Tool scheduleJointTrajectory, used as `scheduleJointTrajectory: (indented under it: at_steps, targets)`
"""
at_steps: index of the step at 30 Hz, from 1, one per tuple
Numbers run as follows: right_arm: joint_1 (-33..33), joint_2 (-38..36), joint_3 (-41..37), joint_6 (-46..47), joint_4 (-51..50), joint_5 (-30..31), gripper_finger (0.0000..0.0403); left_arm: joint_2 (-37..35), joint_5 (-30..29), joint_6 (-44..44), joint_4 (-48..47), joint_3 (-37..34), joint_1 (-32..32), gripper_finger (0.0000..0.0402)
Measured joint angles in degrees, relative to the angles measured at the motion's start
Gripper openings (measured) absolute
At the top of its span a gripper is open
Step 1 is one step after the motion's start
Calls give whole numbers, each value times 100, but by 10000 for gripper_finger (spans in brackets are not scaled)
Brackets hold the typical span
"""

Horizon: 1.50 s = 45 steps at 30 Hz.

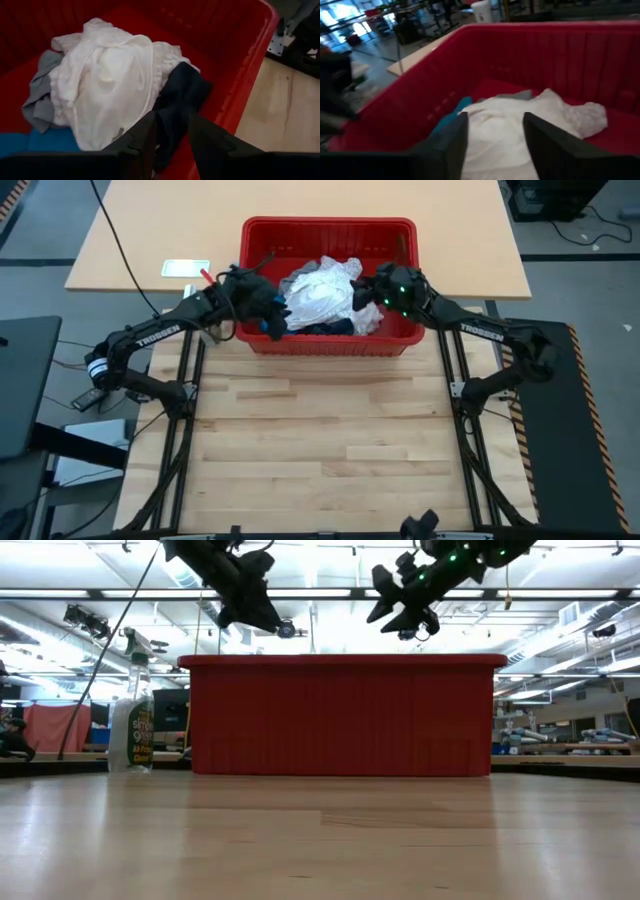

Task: Fold laundry
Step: Remove the white dress from the red laundry bin

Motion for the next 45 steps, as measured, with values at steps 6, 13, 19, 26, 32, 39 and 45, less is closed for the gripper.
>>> scheduleJointTrajectory:
  at_steps: [6,13,19,26,32,39,45]
  targets:
    - [-359,556,555,254,-882,-126,277,391,-429,-272,46,0,135,117]
    - [-759,1168,1032,-381,-1633,-252,273,862,-465,-750,-361,-2,377,117]
    - [-1069,1674,1159,-243,-2076,-937,258,926,-443,-777,-264,-2,325,117]
    - [-1138,2229,1159,-277,-2077,-1171,241,904,-452,-1138,-84,-2,361,117]
    - [-1199,2613,1159,-386,-2064,-1144,240,904,-452,-1418,396,-2,164,117]
    - [-1225,2718,1157,-407,-1936,-1685,240,904,-452,-1592,509,-4,-154,117]
    - [-1222,2509,1157,-476,-1348,-1898,232,904,-448,-1941,511,-4,-348,117]
